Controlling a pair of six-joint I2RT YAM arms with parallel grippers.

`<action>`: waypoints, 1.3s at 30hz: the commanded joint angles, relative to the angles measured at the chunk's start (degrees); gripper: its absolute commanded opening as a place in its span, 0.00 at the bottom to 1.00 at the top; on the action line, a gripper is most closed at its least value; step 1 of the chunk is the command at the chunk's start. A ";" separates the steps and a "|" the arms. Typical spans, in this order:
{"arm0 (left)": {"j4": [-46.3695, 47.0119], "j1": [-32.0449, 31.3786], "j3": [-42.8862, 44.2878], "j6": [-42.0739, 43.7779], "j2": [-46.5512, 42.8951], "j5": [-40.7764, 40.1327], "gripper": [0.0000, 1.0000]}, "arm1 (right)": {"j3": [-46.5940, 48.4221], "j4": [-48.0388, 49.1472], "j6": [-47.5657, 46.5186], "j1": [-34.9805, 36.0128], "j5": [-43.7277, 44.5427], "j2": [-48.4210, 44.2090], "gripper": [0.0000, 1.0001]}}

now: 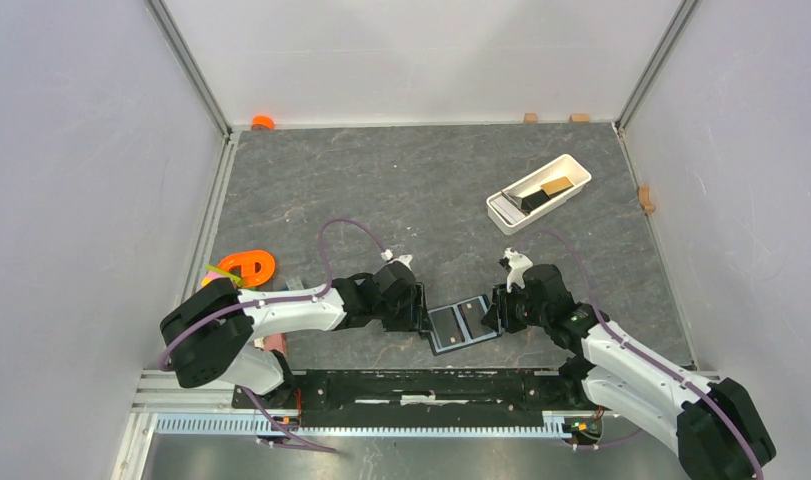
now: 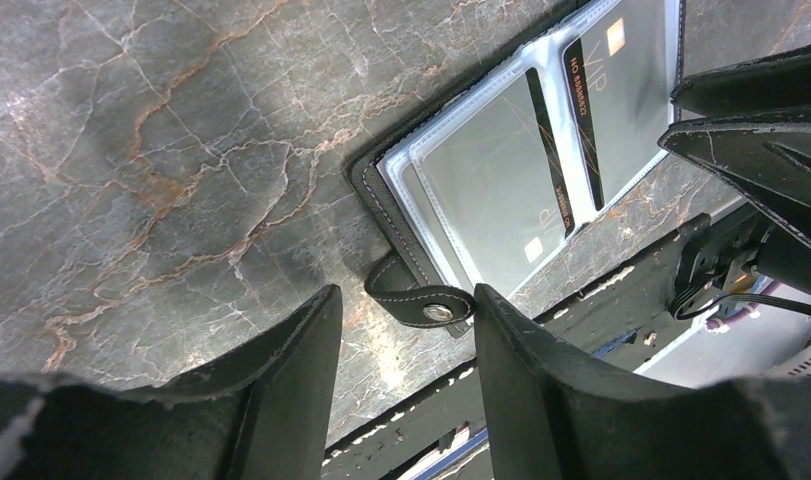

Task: Put the credit cards into the card holder
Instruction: Turn over the card slot in the card holder.

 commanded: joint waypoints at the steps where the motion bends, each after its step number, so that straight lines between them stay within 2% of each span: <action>1: 0.40 -0.36 -0.53 0.15 -1.42 -0.72 0.56 | 0.32 1.36 -1.06 -0.41 2.15 0.12 0.35; 5: 0.49 -0.35 -0.80 0.06 -1.37 -0.63 0.46 | 1.02 1.17 -1.28 -0.57 2.75 0.26 0.36; 10: 0.85 -0.33 -1.11 -0.20 -1.28 -0.39 0.41 | 1.79 0.95 -1.81 -0.76 2.77 0.56 0.37; 26: 2.58 -0.31 -1.37 -0.37 0.38 1.07 0.38 | 1.60 5.00 -1.91 -0.75 -5.70 -0.27 0.24; 39: 4.51 -0.36 -2.27 -0.82 1.34 1.83 0.34 | 1.57 8.11 -2.66 -0.28 -13.64 -0.14 0.22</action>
